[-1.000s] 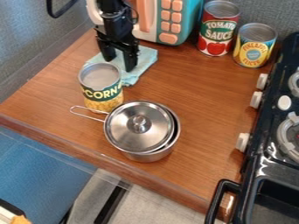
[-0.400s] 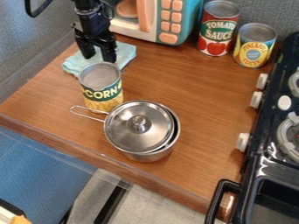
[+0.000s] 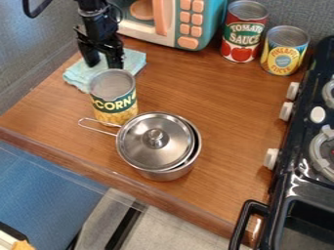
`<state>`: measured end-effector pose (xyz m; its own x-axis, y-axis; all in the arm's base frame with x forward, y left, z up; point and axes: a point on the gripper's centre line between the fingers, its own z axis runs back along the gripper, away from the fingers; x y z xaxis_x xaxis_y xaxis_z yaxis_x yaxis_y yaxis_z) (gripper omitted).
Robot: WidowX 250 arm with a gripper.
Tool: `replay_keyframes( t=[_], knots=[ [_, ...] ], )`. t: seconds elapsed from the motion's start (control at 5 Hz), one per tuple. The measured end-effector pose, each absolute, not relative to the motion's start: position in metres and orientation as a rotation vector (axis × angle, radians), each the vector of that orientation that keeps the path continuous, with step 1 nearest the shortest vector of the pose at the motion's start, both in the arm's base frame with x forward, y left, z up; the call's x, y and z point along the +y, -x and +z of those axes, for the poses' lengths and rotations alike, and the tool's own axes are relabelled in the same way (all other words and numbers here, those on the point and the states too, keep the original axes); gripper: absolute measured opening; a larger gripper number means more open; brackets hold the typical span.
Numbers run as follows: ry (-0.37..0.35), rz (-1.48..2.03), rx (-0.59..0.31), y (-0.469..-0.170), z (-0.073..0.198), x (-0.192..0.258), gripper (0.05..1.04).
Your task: Move the blue cloth to the upper right of the table
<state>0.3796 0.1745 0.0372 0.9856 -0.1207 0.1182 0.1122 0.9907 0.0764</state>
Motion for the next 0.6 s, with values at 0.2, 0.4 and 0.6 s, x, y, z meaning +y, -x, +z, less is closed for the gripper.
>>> replay_keyframes(
  t=[0.2, 0.4, 0.6],
  knots=[
    [-0.108, -0.103, -0.147, -0.3794, 0.0641, 0.1741, 0.999],
    [-0.105, -0.098, -0.135, -0.3753, 0.0672, 0.1721, 0.999],
    [-0.092, -0.101, -0.109, -0.3732, 0.0662, 0.1653, 0.998]
  ],
)
